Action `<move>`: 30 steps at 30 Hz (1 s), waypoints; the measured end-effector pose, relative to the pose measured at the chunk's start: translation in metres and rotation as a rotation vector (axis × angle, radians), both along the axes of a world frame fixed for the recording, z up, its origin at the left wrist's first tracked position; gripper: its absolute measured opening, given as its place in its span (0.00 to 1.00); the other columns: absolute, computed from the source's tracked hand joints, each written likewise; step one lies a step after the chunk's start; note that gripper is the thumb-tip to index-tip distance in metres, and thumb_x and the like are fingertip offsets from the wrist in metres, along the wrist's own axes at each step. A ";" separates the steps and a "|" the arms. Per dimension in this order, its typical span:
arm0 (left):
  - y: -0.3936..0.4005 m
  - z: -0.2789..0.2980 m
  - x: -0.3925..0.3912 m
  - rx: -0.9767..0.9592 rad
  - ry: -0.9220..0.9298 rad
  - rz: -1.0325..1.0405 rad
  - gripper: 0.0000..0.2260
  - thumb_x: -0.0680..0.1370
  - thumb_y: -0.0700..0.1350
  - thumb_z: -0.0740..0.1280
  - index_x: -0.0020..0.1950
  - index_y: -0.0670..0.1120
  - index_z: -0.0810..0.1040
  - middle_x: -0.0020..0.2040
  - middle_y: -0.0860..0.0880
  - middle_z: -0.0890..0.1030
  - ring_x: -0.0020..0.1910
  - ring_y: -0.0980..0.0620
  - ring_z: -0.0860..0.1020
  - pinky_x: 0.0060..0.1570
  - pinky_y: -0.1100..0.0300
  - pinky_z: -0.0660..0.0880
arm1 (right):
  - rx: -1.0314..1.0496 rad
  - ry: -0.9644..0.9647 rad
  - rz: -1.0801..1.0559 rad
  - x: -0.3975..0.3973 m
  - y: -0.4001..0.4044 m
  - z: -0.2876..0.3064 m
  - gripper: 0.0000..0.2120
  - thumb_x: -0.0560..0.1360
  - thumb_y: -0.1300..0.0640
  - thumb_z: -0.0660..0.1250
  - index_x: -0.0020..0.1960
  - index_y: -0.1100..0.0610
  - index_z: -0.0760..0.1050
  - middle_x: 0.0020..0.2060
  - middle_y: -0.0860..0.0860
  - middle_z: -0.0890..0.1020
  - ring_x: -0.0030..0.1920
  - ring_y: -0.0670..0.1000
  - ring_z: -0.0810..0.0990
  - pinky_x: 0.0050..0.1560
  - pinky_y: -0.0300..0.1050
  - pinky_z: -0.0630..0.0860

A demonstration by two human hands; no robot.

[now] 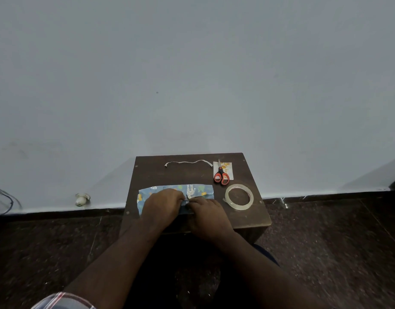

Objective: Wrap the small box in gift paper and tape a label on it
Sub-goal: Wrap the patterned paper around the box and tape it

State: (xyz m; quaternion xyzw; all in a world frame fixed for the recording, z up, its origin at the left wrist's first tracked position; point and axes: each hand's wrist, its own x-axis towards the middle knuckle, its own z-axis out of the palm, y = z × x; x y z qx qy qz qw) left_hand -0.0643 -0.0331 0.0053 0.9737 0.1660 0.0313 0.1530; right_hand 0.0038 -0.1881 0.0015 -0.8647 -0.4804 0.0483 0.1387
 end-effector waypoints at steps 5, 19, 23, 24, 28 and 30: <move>-0.003 -0.003 -0.006 -0.060 -0.031 0.022 0.17 0.77 0.46 0.55 0.56 0.51 0.81 0.57 0.52 0.81 0.56 0.48 0.79 0.51 0.52 0.75 | 0.415 0.411 -0.654 0.019 -0.021 0.005 0.14 0.76 0.57 0.67 0.61 0.53 0.80 0.53 0.47 0.83 0.53 0.48 0.81 0.52 0.44 0.76; 0.000 -0.002 -0.004 -0.055 0.037 -0.021 0.21 0.80 0.39 0.61 0.70 0.55 0.76 0.67 0.52 0.77 0.65 0.49 0.75 0.60 0.52 0.72 | 0.388 0.922 -0.595 0.050 -0.025 -0.002 0.20 0.72 0.68 0.73 0.63 0.58 0.76 0.47 0.52 0.85 0.48 0.51 0.85 0.50 0.48 0.83; -0.001 0.001 -0.002 -0.010 0.095 -0.034 0.23 0.81 0.40 0.60 0.73 0.58 0.73 0.71 0.53 0.73 0.69 0.50 0.72 0.63 0.54 0.70 | 0.451 0.894 -0.665 0.053 -0.012 -0.003 0.20 0.72 0.50 0.76 0.60 0.55 0.78 0.53 0.51 0.84 0.51 0.51 0.84 0.57 0.56 0.81; -0.002 0.001 -0.002 -0.009 0.106 -0.035 0.23 0.80 0.39 0.60 0.74 0.58 0.72 0.72 0.52 0.73 0.70 0.50 0.71 0.63 0.53 0.69 | 0.441 0.849 -0.678 0.054 -0.009 -0.002 0.23 0.72 0.47 0.76 0.62 0.55 0.77 0.55 0.51 0.83 0.53 0.51 0.83 0.58 0.56 0.80; 0.000 -0.006 -0.007 -0.042 0.155 -0.033 0.28 0.78 0.37 0.60 0.75 0.60 0.69 0.74 0.55 0.69 0.73 0.49 0.69 0.70 0.43 0.66 | 0.359 0.712 -0.716 0.059 -0.002 0.002 0.25 0.71 0.51 0.77 0.66 0.54 0.76 0.62 0.52 0.79 0.60 0.53 0.79 0.60 0.56 0.79; 0.003 -0.010 -0.008 -0.075 0.150 -0.046 0.30 0.76 0.36 0.60 0.76 0.59 0.69 0.75 0.54 0.68 0.74 0.49 0.68 0.69 0.43 0.68 | 0.341 0.694 -0.723 0.059 -0.001 0.002 0.25 0.72 0.53 0.77 0.67 0.54 0.76 0.64 0.52 0.79 0.61 0.53 0.79 0.60 0.56 0.79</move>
